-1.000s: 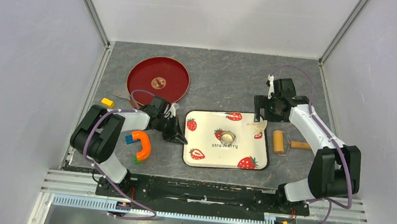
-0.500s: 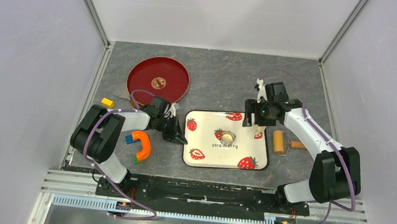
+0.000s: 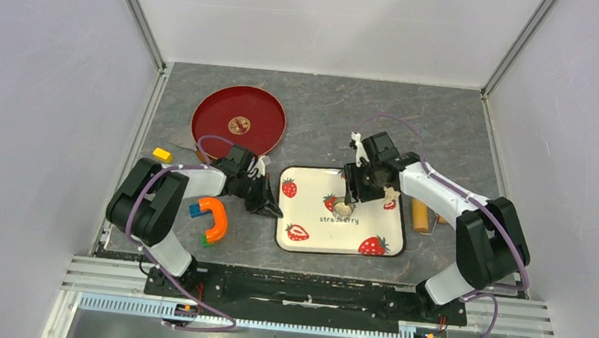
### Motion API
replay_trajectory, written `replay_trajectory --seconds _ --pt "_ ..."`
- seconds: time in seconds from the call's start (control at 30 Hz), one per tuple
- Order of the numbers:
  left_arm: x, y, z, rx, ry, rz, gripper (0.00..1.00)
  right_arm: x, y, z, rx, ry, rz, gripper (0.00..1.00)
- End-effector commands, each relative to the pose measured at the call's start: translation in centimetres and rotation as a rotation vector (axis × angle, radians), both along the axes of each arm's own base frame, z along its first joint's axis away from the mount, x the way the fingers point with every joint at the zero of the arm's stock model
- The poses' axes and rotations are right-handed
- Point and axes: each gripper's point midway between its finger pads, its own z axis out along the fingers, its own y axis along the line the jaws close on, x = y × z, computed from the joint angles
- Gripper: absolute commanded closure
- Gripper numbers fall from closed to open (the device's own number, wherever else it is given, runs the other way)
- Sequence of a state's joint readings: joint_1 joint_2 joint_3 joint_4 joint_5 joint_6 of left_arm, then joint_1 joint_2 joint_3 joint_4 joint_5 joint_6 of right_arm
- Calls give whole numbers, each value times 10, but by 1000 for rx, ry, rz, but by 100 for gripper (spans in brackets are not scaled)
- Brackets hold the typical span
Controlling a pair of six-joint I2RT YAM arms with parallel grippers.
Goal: Roll out the dumpling wrappers from the dough
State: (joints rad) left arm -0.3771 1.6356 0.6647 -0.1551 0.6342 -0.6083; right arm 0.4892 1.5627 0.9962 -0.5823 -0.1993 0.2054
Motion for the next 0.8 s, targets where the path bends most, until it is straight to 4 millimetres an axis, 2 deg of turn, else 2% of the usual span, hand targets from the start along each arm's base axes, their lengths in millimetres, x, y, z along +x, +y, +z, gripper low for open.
replay_trajectory --seconds 0.0,0.27,0.4,0.53,0.77 --pt "-16 35 -47 226 34 2 98 5 0 -9 -19 -19 -10 50" --pt "-15 34 -47 226 31 1 98 0 1 -25 -25 13 1 63" --pt "-15 35 -47 227 32 1 98 0 2 -26 -22 15 7 74" --pt "-15 35 -47 228 32 1 98 2 3 -18 -16 0 9 88" --pt "-15 35 -47 228 32 1 98 11 4 11 -9 -51 4 95"
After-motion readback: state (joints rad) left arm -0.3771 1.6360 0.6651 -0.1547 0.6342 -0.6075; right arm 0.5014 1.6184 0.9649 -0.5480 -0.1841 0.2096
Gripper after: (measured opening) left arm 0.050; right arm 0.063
